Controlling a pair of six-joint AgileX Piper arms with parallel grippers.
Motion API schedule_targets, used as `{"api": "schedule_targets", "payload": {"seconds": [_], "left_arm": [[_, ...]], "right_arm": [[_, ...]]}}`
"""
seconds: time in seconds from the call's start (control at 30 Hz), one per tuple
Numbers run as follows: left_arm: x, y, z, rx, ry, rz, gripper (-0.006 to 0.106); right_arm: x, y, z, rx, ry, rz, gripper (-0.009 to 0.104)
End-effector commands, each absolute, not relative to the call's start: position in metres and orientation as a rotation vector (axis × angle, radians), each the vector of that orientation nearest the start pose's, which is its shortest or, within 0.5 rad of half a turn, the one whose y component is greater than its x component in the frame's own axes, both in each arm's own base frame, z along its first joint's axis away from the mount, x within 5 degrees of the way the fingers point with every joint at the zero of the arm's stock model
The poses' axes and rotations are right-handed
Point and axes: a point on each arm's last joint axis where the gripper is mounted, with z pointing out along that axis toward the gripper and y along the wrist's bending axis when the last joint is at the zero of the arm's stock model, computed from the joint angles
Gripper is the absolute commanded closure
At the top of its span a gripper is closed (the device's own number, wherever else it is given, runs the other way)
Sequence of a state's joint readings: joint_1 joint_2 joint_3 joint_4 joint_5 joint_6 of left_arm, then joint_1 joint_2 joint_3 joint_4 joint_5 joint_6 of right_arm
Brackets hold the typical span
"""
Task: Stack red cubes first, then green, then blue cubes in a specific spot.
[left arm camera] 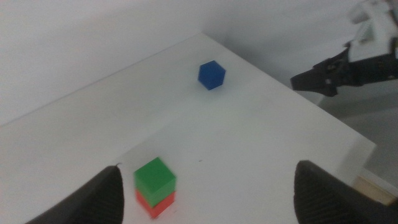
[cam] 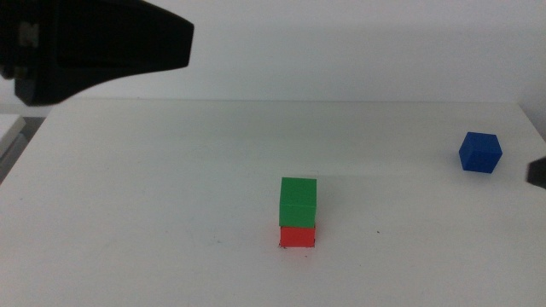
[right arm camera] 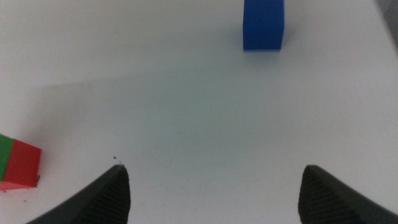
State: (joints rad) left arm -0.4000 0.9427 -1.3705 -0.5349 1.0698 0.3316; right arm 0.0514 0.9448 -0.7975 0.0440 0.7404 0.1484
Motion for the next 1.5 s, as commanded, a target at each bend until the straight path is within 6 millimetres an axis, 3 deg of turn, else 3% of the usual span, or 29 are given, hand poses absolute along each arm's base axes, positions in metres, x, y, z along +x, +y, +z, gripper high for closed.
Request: {"api": "schedule_targets", "payload": {"seconds": [0.0,0.13,0.27,0.47,0.73,1.03,1.17,1.3,1.47], "left_arm": [[0.120,-0.091,0.478,0.677,1.964,-0.665,0.007],[0.125,-0.085,0.476,0.598,1.991,-0.601,0.007],[0.125,-0.085,0.477,0.587,1.988,-0.610,0.007],[0.125,-0.085,0.477,0.590,1.987,-0.608,0.007],[0.125,-0.085,0.477,0.590,1.987,-0.608,0.007],[0.125,-0.085,0.477,0.590,1.987,-0.608,0.007],[0.125,-0.085,0.477,0.591,1.987,-0.607,0.007],[0.125,-0.085,0.477,0.591,1.987,-0.607,0.007],[0.125,-0.085,0.477,0.589,1.988,-0.609,0.007]], "right_arm": [[0.200,0.013,0.309,0.139,2.419,0.145,0.002],[0.229,0.018,0.303,0.101,2.464,0.182,0.002],[0.251,0.017,0.310,-0.014,2.483,0.109,0.002],[0.301,0.005,0.312,0.036,2.580,-0.013,0.002],[0.390,-0.021,0.265,0.114,2.739,-0.051,0.002],[0.460,-0.026,0.214,0.112,2.750,-0.056,0.002],[0.477,-0.028,0.192,0.139,2.778,-0.061,0.006],[0.480,-0.028,0.175,0.139,2.807,-0.062,0.017],[0.481,-0.028,0.171,0.143,2.814,-0.065,0.037]]}}
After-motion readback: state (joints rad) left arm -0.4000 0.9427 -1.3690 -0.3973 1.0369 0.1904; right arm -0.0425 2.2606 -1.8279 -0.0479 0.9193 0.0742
